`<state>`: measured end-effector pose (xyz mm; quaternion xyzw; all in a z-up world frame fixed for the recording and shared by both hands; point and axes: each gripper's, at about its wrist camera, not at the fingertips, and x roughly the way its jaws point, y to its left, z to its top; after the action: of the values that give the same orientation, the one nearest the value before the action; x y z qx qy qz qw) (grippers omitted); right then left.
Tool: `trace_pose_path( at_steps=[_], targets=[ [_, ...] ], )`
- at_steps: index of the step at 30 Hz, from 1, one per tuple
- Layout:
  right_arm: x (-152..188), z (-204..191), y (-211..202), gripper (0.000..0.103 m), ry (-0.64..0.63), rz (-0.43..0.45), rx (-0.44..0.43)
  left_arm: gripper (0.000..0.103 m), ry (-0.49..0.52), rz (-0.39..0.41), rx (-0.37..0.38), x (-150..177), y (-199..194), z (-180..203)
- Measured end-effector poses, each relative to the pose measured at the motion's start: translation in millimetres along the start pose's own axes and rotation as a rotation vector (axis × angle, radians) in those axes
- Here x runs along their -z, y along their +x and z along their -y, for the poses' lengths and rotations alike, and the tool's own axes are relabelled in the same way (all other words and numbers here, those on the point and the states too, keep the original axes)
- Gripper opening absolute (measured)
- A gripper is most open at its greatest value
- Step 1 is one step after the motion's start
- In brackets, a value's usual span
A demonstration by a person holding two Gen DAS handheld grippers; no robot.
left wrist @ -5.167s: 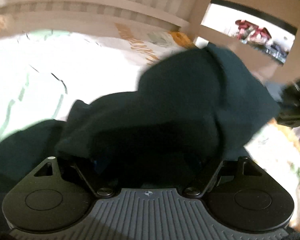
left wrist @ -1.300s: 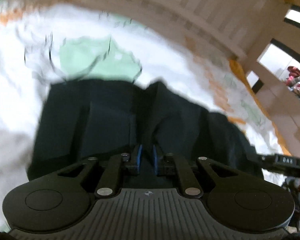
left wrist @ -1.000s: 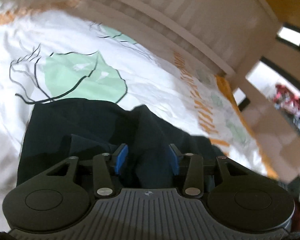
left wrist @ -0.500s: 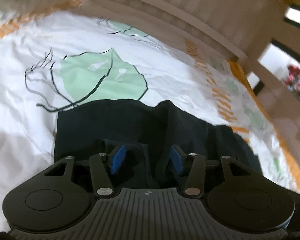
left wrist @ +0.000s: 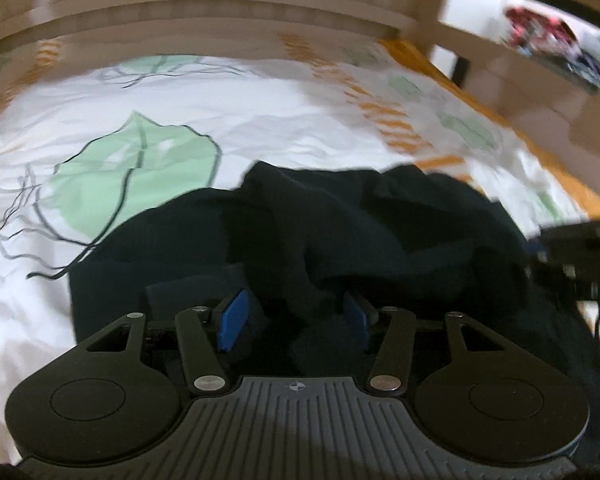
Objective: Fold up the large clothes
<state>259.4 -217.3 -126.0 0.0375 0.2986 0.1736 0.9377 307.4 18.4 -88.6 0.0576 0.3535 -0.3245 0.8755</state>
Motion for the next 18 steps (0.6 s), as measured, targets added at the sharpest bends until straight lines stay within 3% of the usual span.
trace_pose_path(
  at_steps=[5,9,13,16,18],
  targets=[
    [-1,4,-1,0.024,0.042,0.004,-0.014,0.051,0.113,-0.024,-0.028,3,13,14],
    [-2,6,-1,0.024,0.047,0.005,-0.021,0.051,0.236,-0.010,-0.220,-5,33,18],
    [2,4,-1,0.024,0.038,-0.005,-0.034,0.051,0.046,0.047,-0.350,-15,32,-16],
    [6,-1,3,0.025,0.021,-0.029,-0.055,0.051,-0.020,0.060,-0.424,-12,28,-39],
    [11,-6,7,0.032,0.000,-0.050,-0.075,0.051,-0.077,0.067,-0.441,-8,23,-52]
  ],
)
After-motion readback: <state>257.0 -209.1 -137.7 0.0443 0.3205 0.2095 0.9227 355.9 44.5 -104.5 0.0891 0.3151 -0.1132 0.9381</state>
